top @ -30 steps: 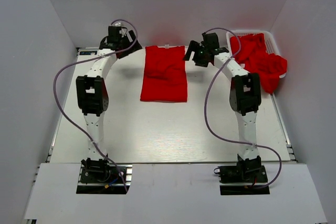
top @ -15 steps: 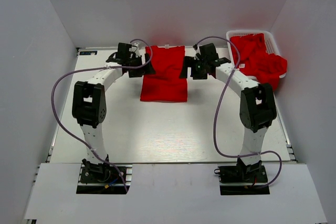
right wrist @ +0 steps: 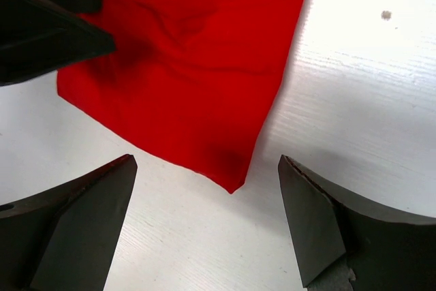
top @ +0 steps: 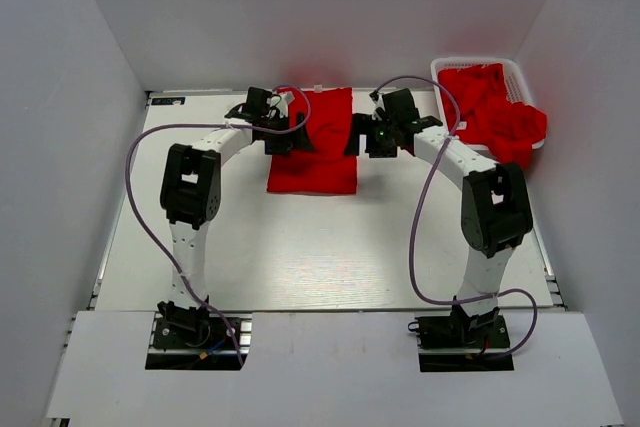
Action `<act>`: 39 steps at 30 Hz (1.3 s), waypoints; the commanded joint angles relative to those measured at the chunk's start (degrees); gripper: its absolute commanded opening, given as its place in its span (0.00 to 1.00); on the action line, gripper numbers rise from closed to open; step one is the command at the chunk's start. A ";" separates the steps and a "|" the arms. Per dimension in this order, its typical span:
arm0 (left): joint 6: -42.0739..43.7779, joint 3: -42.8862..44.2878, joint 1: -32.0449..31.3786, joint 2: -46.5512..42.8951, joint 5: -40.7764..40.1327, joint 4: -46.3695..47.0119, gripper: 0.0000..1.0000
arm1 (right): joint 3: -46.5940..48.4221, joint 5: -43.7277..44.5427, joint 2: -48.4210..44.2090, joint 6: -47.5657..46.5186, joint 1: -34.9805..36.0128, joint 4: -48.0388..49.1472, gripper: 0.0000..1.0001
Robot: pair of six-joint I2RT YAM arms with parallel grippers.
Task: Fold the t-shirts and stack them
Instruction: Fold the folded rectangular tshirt in 1/3 of the way
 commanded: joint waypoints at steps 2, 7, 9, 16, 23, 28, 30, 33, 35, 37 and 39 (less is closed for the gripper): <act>0.76 2.35 -0.25 -0.11 3.24 0.01 1.00 | 0.70 0.99 -3.37 -0.31 -0.55 2.15 0.90; -0.02 3.58 -0.25 2.35 2.18 1.94 1.00 | 0.34 0.73 -3.28 -0.40 -0.90 2.24 0.90; -0.55 5.69 -0.25 4.36 2.18 2.56 1.00 | -0.27 0.64 -3.63 -0.40 -0.99 2.15 0.90; -3.37 15.44 0.28 8.50 1.83 4.14 1.00 | -1.85 0.55 -3.99 -0.66 -1.17 2.15 0.90; -3.89 24.84 1.33 14.47 -2.21 0.90 1.00 | -1.85 0.73 -3.63 -0.92 -1.52 1.80 0.90; -4.42 30.57 1.85 16.42 -2.74 -3.06 1.00 | -1.15 3.01 -4.59 -1.98 -0.99 -0.49 0.90; -4.42 28.21 1.86 13.44 -3.61 -3.06 1.00 | -1.59 3.37 -5.39 -1.71 -0.82 -0.49 0.90; -1.36 23.82 1.86 4.75 -7.74 -4.11 1.00 | -3.08 4.51 -6.44 -1.28 -0.55 -0.66 0.90; 0.14 21.00 1.86 -0.09 -11.94 -6.39 1.00 | -4.57 7.14 -7.06 -0.84 -0.11 -0.84 0.90; 1.29 14.68 1.86 -7.55 -15.03 -7.54 1.00 | -5.37 9.67 -6.97 -0.75 0.58 -1.36 0.90; 1.29 6.08 1.86 -12.30 -20.04 -8.77 1.00 | -5.54 10.74 -6.54 -0.57 1.12 -1.28 0.90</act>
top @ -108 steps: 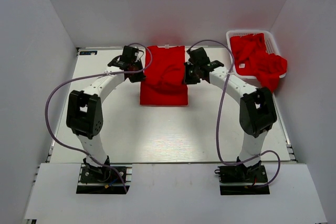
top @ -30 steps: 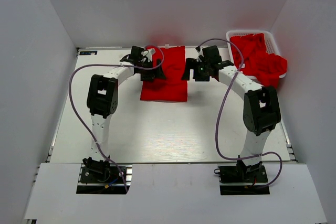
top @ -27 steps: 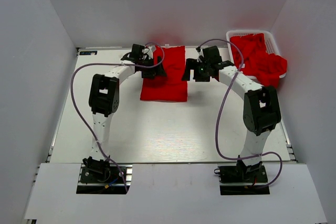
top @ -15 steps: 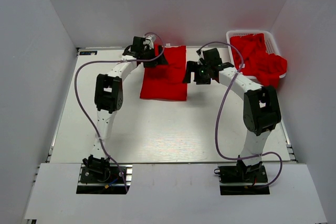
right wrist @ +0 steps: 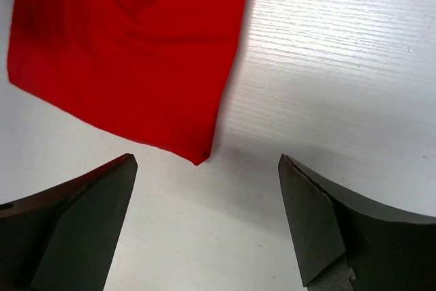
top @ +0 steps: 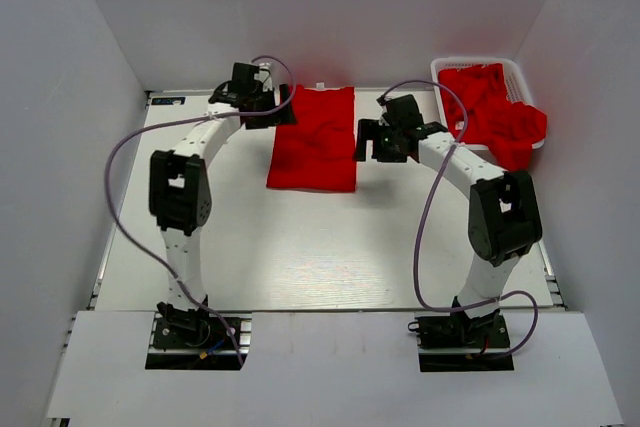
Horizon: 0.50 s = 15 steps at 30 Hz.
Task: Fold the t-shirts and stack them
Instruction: Fold the folded rectangular tshirt in 1/3 of the way, then grab one side of the 2/3 rectangular tshirt with both arms
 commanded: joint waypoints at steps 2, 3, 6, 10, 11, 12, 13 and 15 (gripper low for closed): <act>2.08 -15.45 0.11 -18.79 -11.20 -2.68 1.00 | -0.69 5.73 -0.41 0.70 2.61 -0.67 0.90; 1.56 -18.38 0.11 -20.37 -11.20 -2.16 1.00 | -0.60 6.25 -0.32 0.87 3.40 -0.58 0.90; 0.85 -27.36 0.11 -24.43 -12.78 -0.75 1.00 | 0.45 9.06 2.31 1.66 5.68 -1.20 0.90; 0.85 -30.62 -1.21 -24.43 -15.85 -0.22 1.00 | 1.24 13.45 4.77 4.20 7.71 -0.93 0.90; 0.85 -31.15 -1.21 -23.48 -15.86 -0.22 1.00 | 1.42 13.99 5.39 4.56 7.80 -1.63 0.90; 0.85 -31.16 -1.21 -22.07 -15.25 0.48 1.00 | 2.11 14.78 6.79 5.52 8.06 -1.81 0.90; 0.85 -31.16 -1.21 -21.28 -15.24 0.49 1.00 | 2.38 15.22 7.32 6.14 8.15 -1.90 0.90; 0.85 -31.16 -1.21 -19.61 -15.24 0.49 1.00 | 2.73 15.49 8.55 6.41 8.59 -1.81 0.90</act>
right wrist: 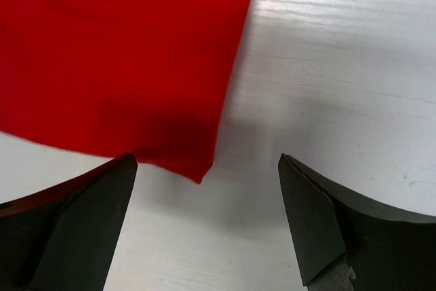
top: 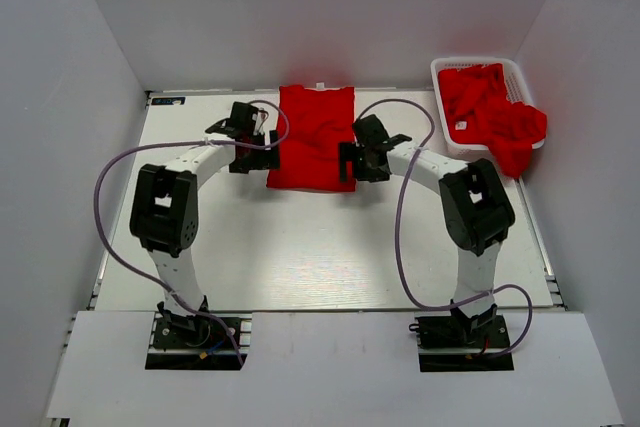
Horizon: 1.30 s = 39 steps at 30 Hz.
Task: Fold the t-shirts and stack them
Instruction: Grab one side of the 2/3 rectangular tshirt with both arms
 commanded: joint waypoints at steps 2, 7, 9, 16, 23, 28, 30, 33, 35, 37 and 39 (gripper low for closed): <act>0.04 -0.82 -0.84 2.10 -1.54 0.81 1.00 | 2.89 3.05 2.53 2.26 0.41 -0.65 0.90; 0.04 -2.41 -0.84 4.74 -0.92 2.57 0.97 | 2.89 2.79 4.90 2.61 0.86 -0.83 0.90; 0.04 -3.10 -1.37 5.45 -0.92 2.57 0.88 | 2.45 2.61 5.25 3.31 0.86 -0.48 0.90; 0.04 -11.80 -4.00 5.46 2.23 7.22 0.64 | -0.44 0.86 6.05 4.72 1.65 1.19 0.76; -0.49 -12.51 -5.85 6.77 3.29 6.09 0.00 | -4.23 -4.68 4.38 5.95 2.26 4.18 0.00; -3.65 -16.09 -5.85 -1.03 5.74 4.86 0.00 | -8.43 -4.60 -2.81 6.13 2.17 3.48 0.00; -4.80 -20.22 -6.46 -4.90 8.99 4.33 0.00 | -10.99 -7.38 -6.25 6.56 2.26 2.43 0.00; -6.99 -25.76 -7.69 -13.25 12.16 1.70 0.00 | -16.09 -12.31 -12.31 7.18 2.70 -1.95 0.00; -7.52 -29.99 -8.31 -20.10 14.97 -0.67 0.00 | -20.99 -14.79 -17.76 6.83 3.14 -4.78 0.00; -8.13 -32.45 -9.01 -27.10 17.17 -3.56 0.00 | -25.04 -18.21 -23.79 6.83 4.19 -8.36 0.00; -8.14 -33.61 -9.54 -31.35 17.97 -6.29 0.00 | -26.11 -19.36 -26.28 6.48 4.72 -11.27 0.00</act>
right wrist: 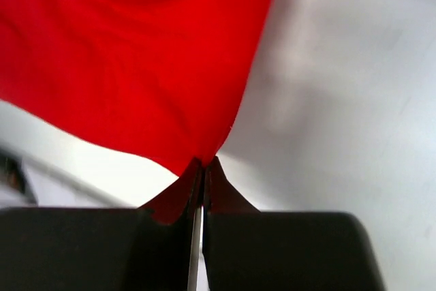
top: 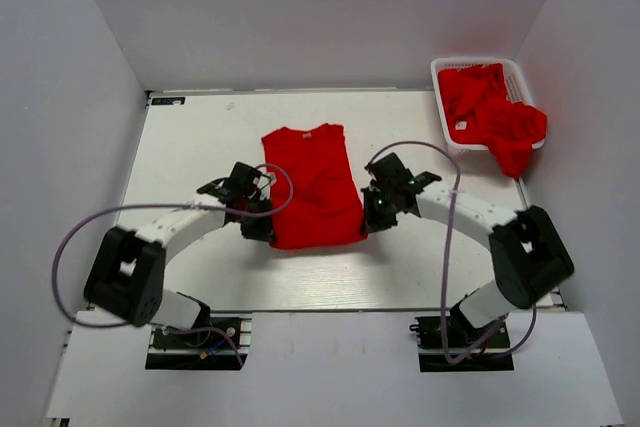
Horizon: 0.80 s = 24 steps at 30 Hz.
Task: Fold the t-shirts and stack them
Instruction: Grab one side of the 2/3 rectangular tshirt with both arms, then fold the long partially folded tshirt into a neat square
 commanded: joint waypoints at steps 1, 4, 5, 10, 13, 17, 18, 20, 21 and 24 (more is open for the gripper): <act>-1.77 -0.62 -0.45 -9.75 5.38 -7.02 0.00 | -1.81 -5.68 -8.36 -0.01 1.36 -10.77 0.00; -2.30 0.95 -0.97 -15.03 5.39 -12.21 0.00 | -0.23 -6.73 -12.78 -0.19 2.24 -13.95 0.00; -2.30 2.61 -0.97 -15.73 6.00 -13.79 0.00 | 0.38 -6.91 -14.96 -0.19 2.24 -14.14 0.00; -4.23 9.65 -0.97 -16.27 5.92 -14.85 0.00 | 7.40 -6.56 -15.08 -1.85 1.98 -15.37 0.00; -4.77 16.40 0.42 -14.34 1.35 -15.56 0.00 | 11.45 -1.30 -12.36 -2.30 1.63 -16.07 0.00; -6.26 22.57 0.43 -10.91 -5.24 -15.56 0.00 | 20.48 3.63 -8.06 -3.97 0.84 -16.60 0.00; -6.26 23.62 0.43 -9.08 -7.95 -14.78 0.00 | 21.47 4.85 -6.82 -4.06 0.40 -16.60 0.00; -7.66 27.05 0.43 -6.96 -10.25 -14.77 0.00 | 25.58 6.35 -5.50 -4.93 -0.74 -16.60 0.00; -7.67 28.10 1.04 -5.99 -12.43 -14.77 0.00 | 26.39 8.36 -3.49 -4.94 -0.66 -16.52 0.00; -8.19 31.27 1.57 -2.57 -15.17 -14.15 0.00 | 29.65 10.47 -1.55 -5.29 -2.41 -16.08 0.00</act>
